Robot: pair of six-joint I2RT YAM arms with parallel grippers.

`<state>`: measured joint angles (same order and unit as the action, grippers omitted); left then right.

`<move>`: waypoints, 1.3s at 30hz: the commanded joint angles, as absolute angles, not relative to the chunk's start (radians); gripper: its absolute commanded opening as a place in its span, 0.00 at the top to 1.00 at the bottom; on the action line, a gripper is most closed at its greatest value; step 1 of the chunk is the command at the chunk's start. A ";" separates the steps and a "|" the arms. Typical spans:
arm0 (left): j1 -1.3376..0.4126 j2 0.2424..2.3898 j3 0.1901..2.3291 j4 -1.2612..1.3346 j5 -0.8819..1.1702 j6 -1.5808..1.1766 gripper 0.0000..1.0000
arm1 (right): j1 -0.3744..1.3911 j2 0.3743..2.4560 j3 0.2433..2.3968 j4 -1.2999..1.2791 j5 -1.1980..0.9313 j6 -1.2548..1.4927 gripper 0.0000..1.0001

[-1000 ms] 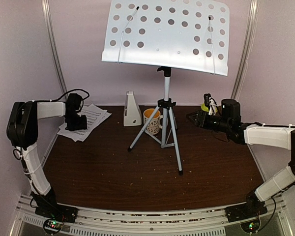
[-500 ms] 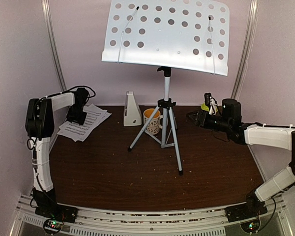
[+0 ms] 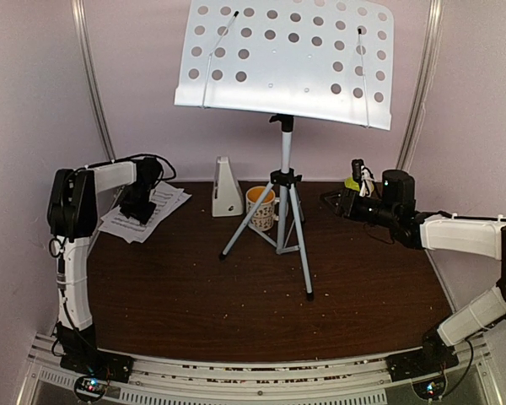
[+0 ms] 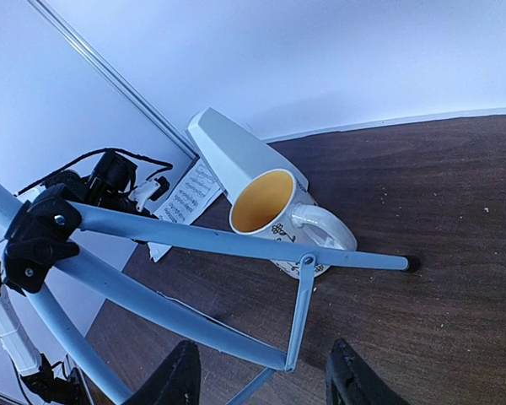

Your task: Set up the instrument practice props

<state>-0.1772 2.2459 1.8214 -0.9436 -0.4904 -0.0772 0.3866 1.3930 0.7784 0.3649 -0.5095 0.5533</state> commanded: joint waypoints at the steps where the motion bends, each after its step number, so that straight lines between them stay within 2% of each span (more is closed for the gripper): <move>1: -0.220 2.177 1.734 -0.936 -0.415 -0.097 0.52 | 0.383 1.368 0.770 0.400 -0.517 0.562 0.48; 5: -0.219 2.078 1.587 -0.824 -0.215 -0.158 0.52 | 0.382 1.363 0.760 0.406 -0.518 0.563 0.48; 9: -0.218 2.043 1.507 -0.738 -0.110 -0.215 0.47 | 0.379 1.359 0.753 0.408 -0.520 0.561 0.48; 13: -0.189 2.042 1.446 -0.657 0.004 -0.269 0.46 | 0.377 1.357 0.753 0.411 -0.524 0.567 0.48; 20: -0.150 1.991 1.384 -0.550 0.023 -0.333 0.47 | 0.376 1.348 0.752 0.406 -0.529 0.570 0.47; 28: -0.125 1.828 1.246 -0.378 0.062 -0.430 0.50 | 0.376 1.349 0.758 0.402 -0.530 0.573 0.47; 39: -0.078 1.867 1.148 -0.250 0.086 -0.677 0.54 | 0.375 1.349 0.761 0.412 -0.532 0.592 0.47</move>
<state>-0.0845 1.8526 1.2045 -0.3401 0.0723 -0.5472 0.3813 1.3701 0.7597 0.3874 -0.5240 0.5838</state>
